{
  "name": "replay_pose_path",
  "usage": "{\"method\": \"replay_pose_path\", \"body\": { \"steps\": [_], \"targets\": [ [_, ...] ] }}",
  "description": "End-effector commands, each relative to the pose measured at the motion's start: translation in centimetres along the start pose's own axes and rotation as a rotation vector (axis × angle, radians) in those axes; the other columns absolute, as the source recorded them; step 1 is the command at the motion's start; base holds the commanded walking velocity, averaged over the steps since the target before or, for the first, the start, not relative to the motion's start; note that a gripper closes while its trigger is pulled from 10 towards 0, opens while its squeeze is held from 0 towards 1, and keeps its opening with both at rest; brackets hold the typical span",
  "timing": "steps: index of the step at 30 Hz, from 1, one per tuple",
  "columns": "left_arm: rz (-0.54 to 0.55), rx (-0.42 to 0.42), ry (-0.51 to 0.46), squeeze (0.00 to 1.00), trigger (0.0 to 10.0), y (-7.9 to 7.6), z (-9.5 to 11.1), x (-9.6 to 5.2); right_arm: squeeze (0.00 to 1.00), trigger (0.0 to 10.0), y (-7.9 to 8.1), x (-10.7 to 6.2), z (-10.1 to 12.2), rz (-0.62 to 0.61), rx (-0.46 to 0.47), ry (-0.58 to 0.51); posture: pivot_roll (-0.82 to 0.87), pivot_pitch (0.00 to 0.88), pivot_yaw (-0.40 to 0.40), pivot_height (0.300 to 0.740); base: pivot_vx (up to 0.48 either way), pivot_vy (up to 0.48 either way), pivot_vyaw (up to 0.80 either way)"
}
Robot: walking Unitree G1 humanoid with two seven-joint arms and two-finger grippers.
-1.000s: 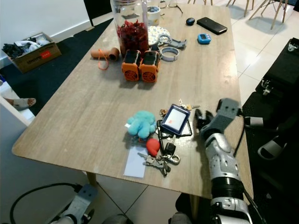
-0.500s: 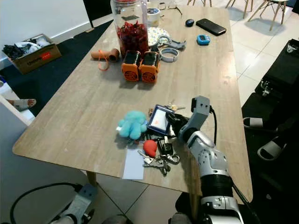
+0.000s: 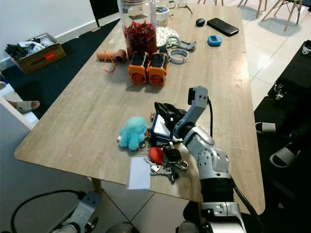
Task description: Hang keys on a hook
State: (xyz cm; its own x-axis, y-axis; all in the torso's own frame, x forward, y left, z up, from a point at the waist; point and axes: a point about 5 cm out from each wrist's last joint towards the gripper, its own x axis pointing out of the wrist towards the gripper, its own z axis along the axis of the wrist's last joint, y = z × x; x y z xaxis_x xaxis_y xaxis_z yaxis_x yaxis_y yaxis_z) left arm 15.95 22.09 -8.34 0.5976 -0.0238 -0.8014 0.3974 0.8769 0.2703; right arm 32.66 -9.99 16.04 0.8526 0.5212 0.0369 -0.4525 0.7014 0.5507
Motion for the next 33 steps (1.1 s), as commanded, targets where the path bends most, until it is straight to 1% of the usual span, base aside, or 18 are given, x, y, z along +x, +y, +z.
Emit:
{"method": "replay_pose_path", "body": {
  "steps": [1,5,6,7,8,10,12,13,15,17,19,20,22,23,25,27,29,33],
  "targets": [
    [-0.002,0.008,0.031,0.07,10.0,0.0,-0.8,-0.2,0.0,10.0,0.2,-0.1,0.0,0.015,0.012,0.0,0.05,0.117,0.024,0.74,0.0,0.0,0.0],
    [-0.001,0.009,0.031,0.07,10.0,-0.1,-0.8,-0.2,0.0,10.0,-1.3,-0.6,2.2,-0.111,0.002,-0.165,0.05,0.112,0.023,0.74,0.0,0.0,0.0],
    [0.0,0.008,0.03,0.06,10.0,-0.1,-0.8,-0.2,0.0,10.0,-2.8,-1.4,3.8,-0.219,0.009,-0.28,0.05,0.109,0.016,0.74,0.0,0.0,0.0],
    [0.0,0.008,0.03,0.06,10.0,-0.1,-0.8,-0.2,0.0,10.0,-2.8,-1.4,3.8,-0.219,0.009,-0.28,0.05,0.109,0.016,0.74,0.0,0.0,0.0],
    [0.002,0.007,0.03,0.07,10.0,-0.1,-0.8,-0.2,0.0,10.0,-4.2,-2.4,5.2,-0.322,0.016,-0.382,0.06,0.108,0.015,0.74,0.0,0.0,0.0],
    [0.011,-0.003,0.025,0.07,10.0,-0.2,-0.8,-0.2,0.0,10.0,-8.1,-6.6,8.3,-0.588,0.004,-0.606,0.06,0.102,0.01,0.74,0.0,0.0,0.0],
    [0.013,-0.006,0.024,0.06,10.0,-0.2,-0.9,-0.2,0.0,10.0,-9.5,-8.5,9.1,-0.678,-0.005,-0.671,0.06,0.1,0.009,0.74,0.0,0.0,0.0],
    [0.013,-0.006,0.024,0.06,10.0,-0.2,-0.9,-0.2,0.0,10.0,-9.5,-8.5,9.1,-0.678,-0.005,-0.671,0.06,0.1,0.009,0.74,0.0,0.0,0.0],
    [0.018,-0.032,0.014,0.07,10.0,-0.4,-0.9,-0.3,0.0,10.0,-12.2,-13.5,10.5,-0.847,-0.019,-0.789,0.06,0.092,0.005,0.74,0.0,0.0,0.0],
    [0.018,-0.032,0.014,0.07,10.0,-0.4,-0.9,-0.3,0.0,10.0,-12.2,-13.5,10.5,-0.847,-0.019,-0.789,0.06,0.092,0.005,0.74,0.0,0.0,0.0],
    [0.024,-0.057,0.006,0.06,10.0,-0.5,-0.9,-0.3,0.0,10.0,-14.6,-18.4,10.5,-0.988,-0.02,-0.842,0.06,0.081,0.003,0.74,0.0,0.0,0.0],
    [0.024,-0.057,0.006,0.06,10.0,-0.5,-0.9,-0.3,0.0,10.0,-14.6,-18.4,10.5,-0.988,-0.02,-0.842,0.06,0.081,0.003,0.74,0.0,0.0,0.0],
    [0.029,-0.069,0.004,0.06,10.0,-0.6,-1.0,-0.4,0.0,10.0,-16.6,-22.7,9.1,-1.132,-0.016,-0.842,0.06,0.072,0.001,0.74,0.0,0.0,0.0],
    [0.029,-0.069,0.004,0.06,10.0,-0.6,-1.0,-0.4,0.0,10.0,-16.6,-22.7,9.1,-1.132,-0.016,-0.842,0.06,0.072,0.001,0.74,0.0,0.0,0.0],
    [0.036,-0.08,0.003,0.06,10.0,-0.6,-1.1,-0.4,0.0,10.0,-17.8,-25.6,7.0,-1.244,-0.014,-0.803,0.06,0.07,-0.001,0.74,0.0,0.0,0.0],
    [0.036,-0.08,0.003,0.06,10.0,-0.6,-1.1,-0.4,0.0,10.0,-17.8,-25.6,7.0,-1.244,-0.014,-0.803,0.06,0.07,-0.001,0.74,0.0,0.0,0.0],
    [0.043,-0.095,0.002,0.06,10.0,-0.6,-1.2,-0.4,0.0,10.0,-18.7,-27.4,3.9,-1.328,-0.005,-0.72,0.07,0.069,-0.004,0.74,0.0,0.0,0.0],
    [0.047,-0.102,0.003,0.06,10.0,-0.6,-1.2,-0.5,0.0,10.0,-18.9,-28.2,-0.2,-1.377,0.006,-0.584,0.07,0.07,-0.007,0.74,0.0,0.0,0.0]
  ]
}}
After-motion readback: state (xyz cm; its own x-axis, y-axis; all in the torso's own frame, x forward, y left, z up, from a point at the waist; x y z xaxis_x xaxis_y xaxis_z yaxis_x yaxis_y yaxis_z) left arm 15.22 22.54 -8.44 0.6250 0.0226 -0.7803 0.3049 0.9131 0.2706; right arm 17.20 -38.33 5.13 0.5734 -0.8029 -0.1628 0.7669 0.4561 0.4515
